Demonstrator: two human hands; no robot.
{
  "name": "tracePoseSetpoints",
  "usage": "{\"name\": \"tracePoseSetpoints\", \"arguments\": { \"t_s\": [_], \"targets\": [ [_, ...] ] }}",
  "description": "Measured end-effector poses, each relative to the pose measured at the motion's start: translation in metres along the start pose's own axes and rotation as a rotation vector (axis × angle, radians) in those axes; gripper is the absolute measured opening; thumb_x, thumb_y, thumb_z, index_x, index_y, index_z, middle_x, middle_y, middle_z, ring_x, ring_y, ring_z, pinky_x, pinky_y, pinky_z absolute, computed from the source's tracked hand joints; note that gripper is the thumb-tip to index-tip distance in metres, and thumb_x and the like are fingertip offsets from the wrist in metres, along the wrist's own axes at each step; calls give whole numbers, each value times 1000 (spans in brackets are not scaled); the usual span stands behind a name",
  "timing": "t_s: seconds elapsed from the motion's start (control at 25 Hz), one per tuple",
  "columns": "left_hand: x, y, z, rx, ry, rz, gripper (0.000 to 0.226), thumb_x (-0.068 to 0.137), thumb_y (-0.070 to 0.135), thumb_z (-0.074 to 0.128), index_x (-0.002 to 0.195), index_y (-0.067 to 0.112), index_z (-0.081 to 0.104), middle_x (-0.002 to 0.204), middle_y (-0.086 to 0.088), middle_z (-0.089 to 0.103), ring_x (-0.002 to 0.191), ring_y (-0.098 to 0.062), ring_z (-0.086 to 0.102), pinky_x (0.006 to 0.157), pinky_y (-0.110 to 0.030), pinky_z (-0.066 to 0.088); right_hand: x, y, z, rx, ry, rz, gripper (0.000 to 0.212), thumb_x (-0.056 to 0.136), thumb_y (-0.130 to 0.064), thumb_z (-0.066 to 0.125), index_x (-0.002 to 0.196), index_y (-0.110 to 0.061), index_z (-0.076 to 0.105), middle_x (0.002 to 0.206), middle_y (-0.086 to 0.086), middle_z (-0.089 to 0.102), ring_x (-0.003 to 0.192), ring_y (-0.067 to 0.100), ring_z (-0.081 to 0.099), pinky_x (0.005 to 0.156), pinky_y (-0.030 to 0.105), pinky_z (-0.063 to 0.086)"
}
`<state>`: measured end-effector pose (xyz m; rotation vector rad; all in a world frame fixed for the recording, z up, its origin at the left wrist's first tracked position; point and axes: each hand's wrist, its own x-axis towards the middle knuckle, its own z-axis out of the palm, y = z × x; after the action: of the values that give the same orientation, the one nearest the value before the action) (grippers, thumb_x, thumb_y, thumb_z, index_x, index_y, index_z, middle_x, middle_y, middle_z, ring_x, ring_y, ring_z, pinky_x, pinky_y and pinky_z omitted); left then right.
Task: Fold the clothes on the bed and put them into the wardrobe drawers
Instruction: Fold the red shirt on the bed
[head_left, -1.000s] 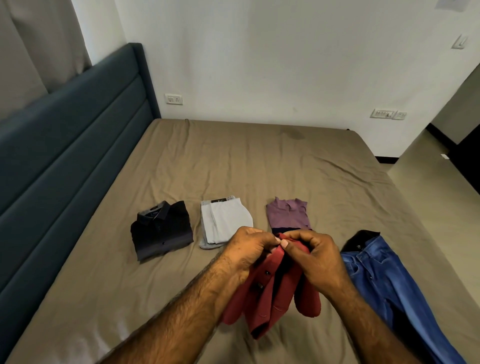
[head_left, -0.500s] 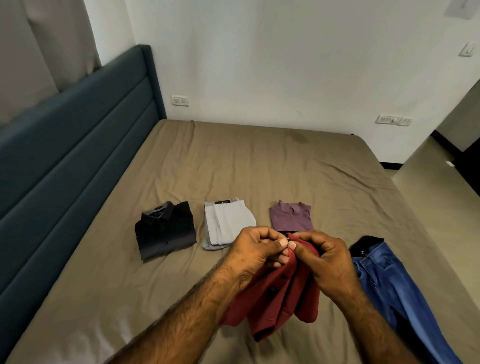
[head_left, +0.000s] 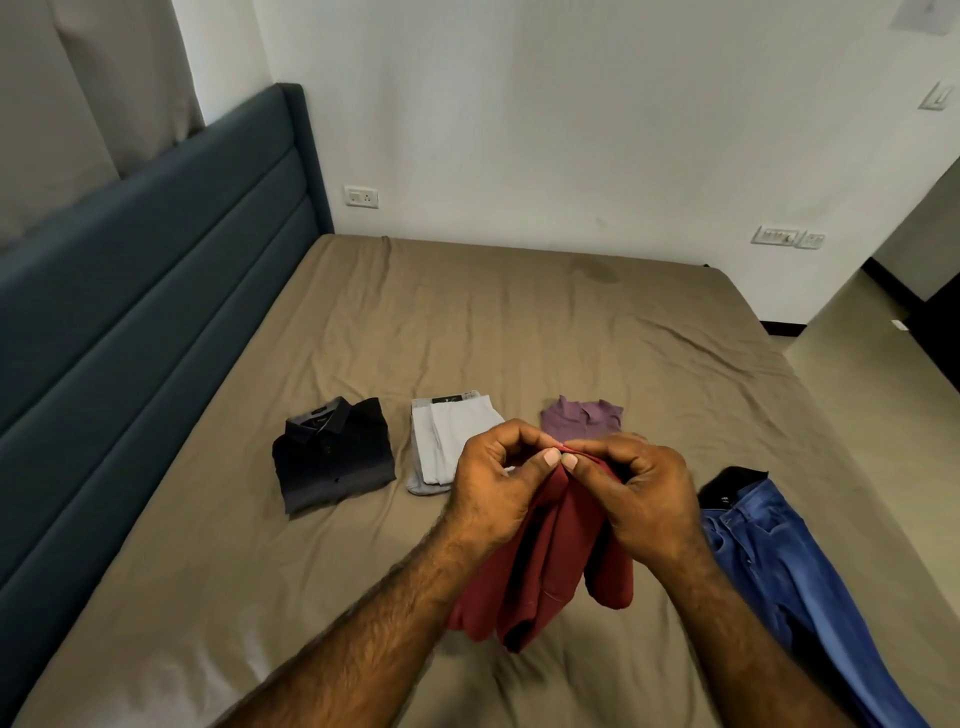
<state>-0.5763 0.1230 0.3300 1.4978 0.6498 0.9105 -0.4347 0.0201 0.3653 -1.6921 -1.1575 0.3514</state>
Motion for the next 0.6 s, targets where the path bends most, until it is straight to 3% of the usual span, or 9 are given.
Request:
{"name": "tracePoseSetpoints", "arguments": {
  "t_s": [0.08,0.24,0.32,0.44,0.52,0.6],
  "targets": [
    [-7,2,1,47,30,15,9,99,13,71,93,19,73,86,-1,75,81,-13,73,72,-40,63,-1,-2,2,-93,20,-59,15,88,-21,84,100,-30,84,91,-18,77,94,3,72,82,24,59],
    [-15,3,-1,256,47,148,10,102,20,66,93,19,69,83,7,71,78,-18,70,68,-44,60,-2,-1,6,-264,27,-126,10,91,-30,79,99,-33,83,89,-22,73,88,1,70,85,43,59],
    [-16,-1,1,321,71,231,9,102,21,65,94,19,69,85,9,68,80,-18,69,68,-43,58,-3,-4,8,-308,44,-154,9,91,-32,75,97,-32,82,87,-20,72,84,1,67,84,43,57],
    [-21,-3,9,256,90,226,7,102,20,65,106,18,71,92,9,70,88,-17,71,75,-38,61,-11,-5,8,-491,107,-254,13,91,-35,68,96,-29,79,88,-15,71,78,7,63,86,36,45],
    [-21,0,11,203,50,176,18,100,19,67,116,20,75,100,11,75,99,-13,73,86,-34,61,-15,2,4,-583,174,-389,11,93,-29,70,97,-24,78,91,-10,72,76,14,64,83,39,41],
    [-12,2,7,183,-68,150,19,99,14,65,112,20,78,103,10,76,103,-13,73,92,-33,60,-19,9,-4,-634,223,-544,10,94,-23,73,100,-19,80,96,-6,76,78,20,67,79,45,43]
  ]
}}
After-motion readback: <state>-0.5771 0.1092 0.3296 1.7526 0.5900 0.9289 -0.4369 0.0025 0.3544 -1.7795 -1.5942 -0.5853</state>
